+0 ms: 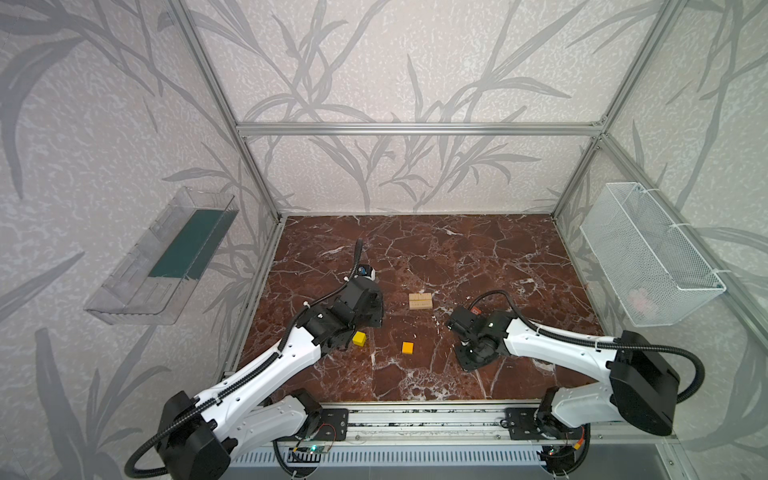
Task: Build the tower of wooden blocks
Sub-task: 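Carry the red block with the right gripper over the paired wooden bars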
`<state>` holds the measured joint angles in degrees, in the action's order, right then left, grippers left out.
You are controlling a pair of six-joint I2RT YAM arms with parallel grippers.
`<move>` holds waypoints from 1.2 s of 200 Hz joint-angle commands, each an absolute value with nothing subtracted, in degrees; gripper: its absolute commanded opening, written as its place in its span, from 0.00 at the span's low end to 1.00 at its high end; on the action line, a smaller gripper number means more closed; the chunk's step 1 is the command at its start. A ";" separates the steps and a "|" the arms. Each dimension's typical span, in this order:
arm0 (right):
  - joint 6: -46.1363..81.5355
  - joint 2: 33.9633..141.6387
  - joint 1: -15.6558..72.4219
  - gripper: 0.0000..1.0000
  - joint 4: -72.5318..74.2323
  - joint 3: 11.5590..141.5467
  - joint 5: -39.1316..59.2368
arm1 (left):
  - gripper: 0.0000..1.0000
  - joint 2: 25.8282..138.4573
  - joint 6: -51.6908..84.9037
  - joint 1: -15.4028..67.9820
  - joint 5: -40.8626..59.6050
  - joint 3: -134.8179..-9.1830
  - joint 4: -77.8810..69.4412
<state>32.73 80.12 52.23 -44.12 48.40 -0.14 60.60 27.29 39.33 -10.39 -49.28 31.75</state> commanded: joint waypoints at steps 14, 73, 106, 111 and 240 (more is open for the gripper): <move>35.92 83.19 52.47 0.00 -48.78 57.55 -4.49 | 0.29 60.12 24.51 39.14 -13.84 -56.03 39.41; 36.14 98.28 50.12 0.00 -49.99 74.58 -4.05 | 0.29 59.88 19.51 35.62 -12.85 -63.39 46.69; 36.12 107.54 48.63 0.00 -52.15 85.04 -4.56 | 0.29 61.23 17.85 29.10 -7.14 -64.04 46.56; 36.12 108.60 48.33 0.00 -52.24 86.46 -4.57 | 0.29 61.49 17.79 28.01 -6.09 -63.94 46.27; 37.25 123.31 43.35 0.00 -54.46 103.17 -3.34 | 0.28 62.01 17.40 21.76 -0.24 -60.25 41.45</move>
<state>37.47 122.23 43.55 -51.75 101.45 -3.75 62.24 18.04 22.63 -1.74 -60.69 42.30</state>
